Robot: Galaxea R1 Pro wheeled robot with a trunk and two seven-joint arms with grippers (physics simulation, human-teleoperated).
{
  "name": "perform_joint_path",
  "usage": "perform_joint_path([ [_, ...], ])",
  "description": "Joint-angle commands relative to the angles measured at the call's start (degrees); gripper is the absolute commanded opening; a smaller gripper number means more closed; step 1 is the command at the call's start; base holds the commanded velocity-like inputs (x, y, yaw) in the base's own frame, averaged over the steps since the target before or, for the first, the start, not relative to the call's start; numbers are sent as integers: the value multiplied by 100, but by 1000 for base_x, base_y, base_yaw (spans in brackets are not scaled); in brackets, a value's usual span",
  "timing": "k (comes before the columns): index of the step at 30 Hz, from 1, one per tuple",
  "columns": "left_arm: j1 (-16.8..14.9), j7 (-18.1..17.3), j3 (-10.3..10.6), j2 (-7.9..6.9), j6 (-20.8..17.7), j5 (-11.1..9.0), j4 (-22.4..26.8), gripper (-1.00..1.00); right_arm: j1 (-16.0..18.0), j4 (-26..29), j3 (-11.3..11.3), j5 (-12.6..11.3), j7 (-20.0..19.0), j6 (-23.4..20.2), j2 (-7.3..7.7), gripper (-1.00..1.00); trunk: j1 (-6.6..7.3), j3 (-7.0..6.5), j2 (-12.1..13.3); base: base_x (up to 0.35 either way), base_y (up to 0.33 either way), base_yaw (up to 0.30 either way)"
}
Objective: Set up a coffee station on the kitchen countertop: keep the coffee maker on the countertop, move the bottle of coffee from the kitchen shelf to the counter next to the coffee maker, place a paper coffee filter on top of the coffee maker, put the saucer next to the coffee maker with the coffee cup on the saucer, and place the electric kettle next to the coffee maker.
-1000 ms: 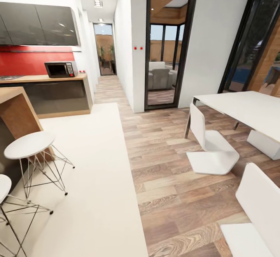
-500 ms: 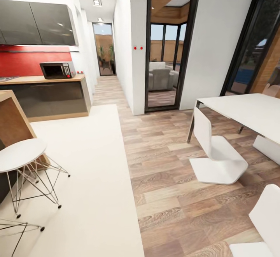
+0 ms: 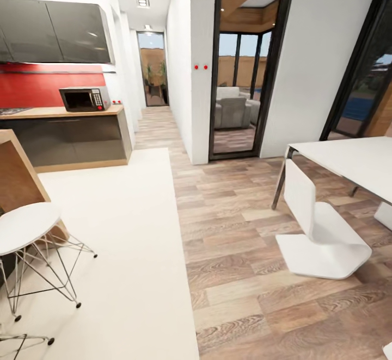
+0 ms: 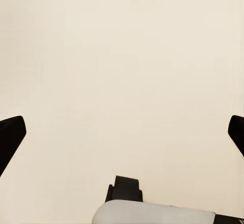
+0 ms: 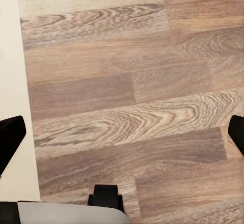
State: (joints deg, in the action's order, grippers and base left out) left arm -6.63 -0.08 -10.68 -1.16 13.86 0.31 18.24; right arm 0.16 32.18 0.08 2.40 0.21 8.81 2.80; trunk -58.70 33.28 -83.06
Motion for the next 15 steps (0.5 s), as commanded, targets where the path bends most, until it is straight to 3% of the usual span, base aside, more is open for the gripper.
perform_joint_path([
  [1, -5, -1, -13, 1, 20, 4, -6, 100, 2, -4, 3, 25, 3, 16, 1, 100, -3, 5, -2, 337, -88, 235],
  [15, -5, -1, -13, 1, 20, 3, -5, 100, 2, -10, 3, 25, 4, 16, 1, 100, -3, 5, -2, 337, -118, 37],
])
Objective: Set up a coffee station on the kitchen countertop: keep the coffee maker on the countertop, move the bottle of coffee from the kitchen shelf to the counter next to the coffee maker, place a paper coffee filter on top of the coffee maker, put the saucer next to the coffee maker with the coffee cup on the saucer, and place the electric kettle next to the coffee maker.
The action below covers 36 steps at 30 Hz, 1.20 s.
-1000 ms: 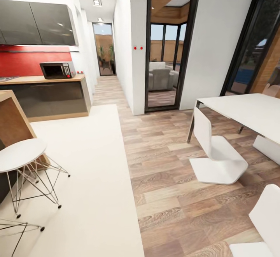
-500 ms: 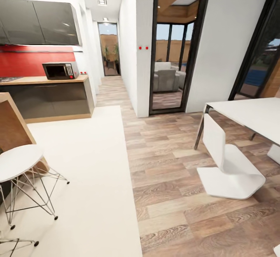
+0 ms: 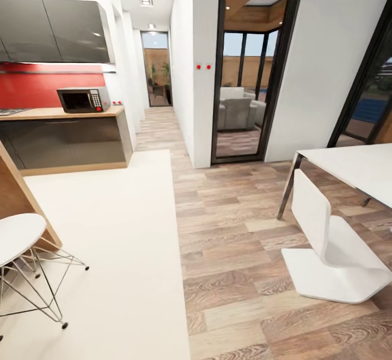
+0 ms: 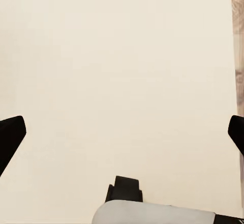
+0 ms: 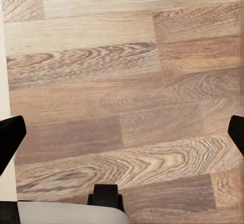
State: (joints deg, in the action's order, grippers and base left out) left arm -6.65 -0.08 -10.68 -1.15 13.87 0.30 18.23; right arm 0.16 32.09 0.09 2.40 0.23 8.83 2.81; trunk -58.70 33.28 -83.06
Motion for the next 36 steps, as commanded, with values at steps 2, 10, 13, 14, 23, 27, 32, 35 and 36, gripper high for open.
perform_joint_path([
  [2, -3, -1, -13, 1, 19, 0, -6, 100, 2, -1, 0, 25, 3, 14, 1, 100, -3, 5, -2, 337, -124, 1],
  [10, -3, -1, -18, -2, 19, -7, -6, 100, 2, -1, -8, 24, -4, 14, 1, 100, -3, 5, -2, 337, -59, 0],
  [13, -3, -1, -16, -5, 19, -12, -6, 100, 2, -1, -15, 24, -5, 14, 1, 100, -3, 5, -2, 337, -7, 0],
  [14, -3, -1, -15, -4, 19, -14, -6, 100, 2, -1, -16, 24, -3, 14, 1, 100, -3, 5, -2, 337, -3, 0],
  [23, -3, -1, -21, -7, 20, -31, -6, 100, 2, -1, 0, 24, 3, 14, -7, 100, -3, 5, -2, 338, -1, 95],
  [27, -3, -1, -22, -8, 20, -37, -5, 100, 2, 0, 6, 24, 3, 14, -8, 100, -3, 5, -2, 338, 0, 253],
  [32, -3, -1, -22, -8, 19, -39, -4, 100, 2, -1, 8, 24, 3, 14, -8, 100, -3, 5, -2, 338, 0, 153],
  [35, -3, -1, -22, -8, 19, -39, -7, 100, 2, -1, 8, 24, 3, 14, -8, 100, -3, 5, -2, 338, 0, 34],
  [36, -3, -1, -22, -8, 19, -39, -6, 100, 2, -1, 8, 24, 3, 14, -8, 100, -3, 5, -2, 338, 0, 14],
])
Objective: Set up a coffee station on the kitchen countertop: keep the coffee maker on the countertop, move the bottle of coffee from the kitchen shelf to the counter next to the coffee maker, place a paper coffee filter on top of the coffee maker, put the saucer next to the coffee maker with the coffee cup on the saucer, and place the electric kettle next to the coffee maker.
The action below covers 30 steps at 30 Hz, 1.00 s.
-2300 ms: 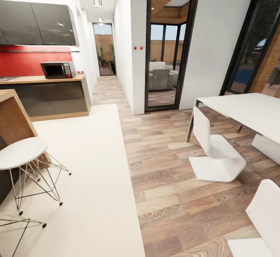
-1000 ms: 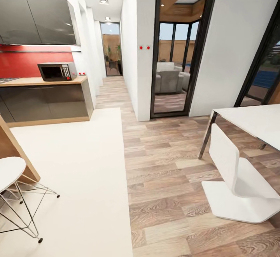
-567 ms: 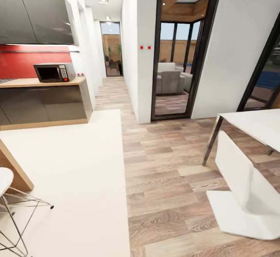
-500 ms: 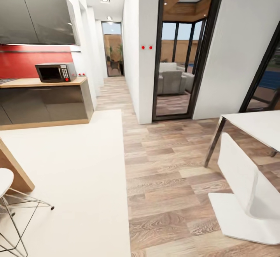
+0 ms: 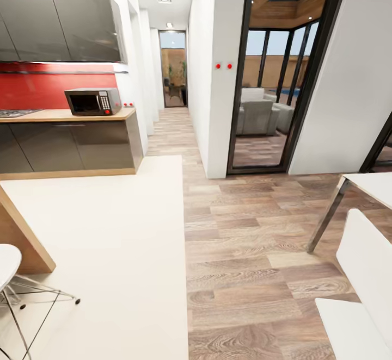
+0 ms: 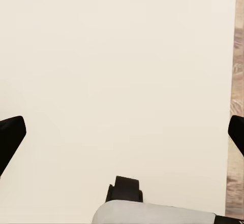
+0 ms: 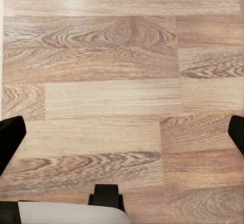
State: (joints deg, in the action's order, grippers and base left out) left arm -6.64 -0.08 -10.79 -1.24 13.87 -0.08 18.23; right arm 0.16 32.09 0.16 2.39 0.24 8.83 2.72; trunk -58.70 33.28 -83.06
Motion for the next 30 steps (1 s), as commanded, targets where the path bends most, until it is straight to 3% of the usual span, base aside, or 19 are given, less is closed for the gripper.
perform_joint_path([
  [1, -4, -1, -11, 1, 20, 0, -5, 100, 2, -1, 2, 25, 2, 14, 0, 100, -3, 5, -2, 338, 0, 11],
  [30, -4, -1, -11, -8, 20, -9, -8, 100, 2, -1, -7, 25, -1, 5, 0, 100, -3, 5, -2, 338, 0, 3],
])
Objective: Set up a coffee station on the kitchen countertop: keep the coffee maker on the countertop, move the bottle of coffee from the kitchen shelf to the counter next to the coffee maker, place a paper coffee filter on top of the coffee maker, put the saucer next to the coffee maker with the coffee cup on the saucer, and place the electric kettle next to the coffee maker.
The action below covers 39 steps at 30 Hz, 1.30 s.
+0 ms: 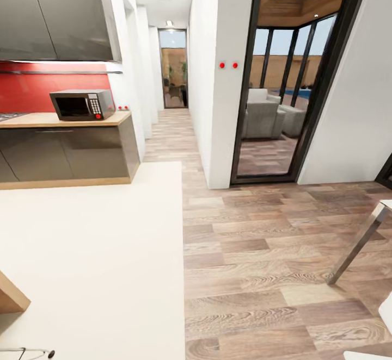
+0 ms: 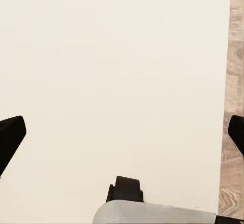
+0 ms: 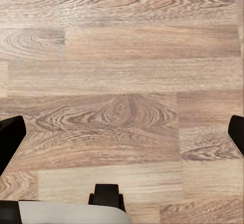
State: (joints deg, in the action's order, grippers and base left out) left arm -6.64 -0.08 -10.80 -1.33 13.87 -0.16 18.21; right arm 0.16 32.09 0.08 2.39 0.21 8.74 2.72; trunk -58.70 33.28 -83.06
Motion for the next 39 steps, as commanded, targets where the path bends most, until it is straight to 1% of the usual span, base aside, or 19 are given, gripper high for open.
perform_joint_path([
  [1, -4, -1, -10, 3, 20, -1, -7, 100, 2, 2, 1, 25, 3, 14, 1, 100, -3, 5, -2, 338, 0, 93],
  [6, -4, -1, -10, 3, 20, -1, -7, 100, 2, 2, 2, 25, 5, 14, 1, 100, -3, 5, -2, 338, 0, 189],
  [26, 1, 1, -10, 1, 20, 7, -5, 100, 2, -1, -6, 25, 4, 14, 1, 100, -3, 5, -2, 338, 0, 265],
  [39, -1, 16, -19, 1, 20, 5, -10, 100, 2, -1, -15, 25, -2, 14, 1, 100, -3, 5, -2, 338, 0, 34],
])
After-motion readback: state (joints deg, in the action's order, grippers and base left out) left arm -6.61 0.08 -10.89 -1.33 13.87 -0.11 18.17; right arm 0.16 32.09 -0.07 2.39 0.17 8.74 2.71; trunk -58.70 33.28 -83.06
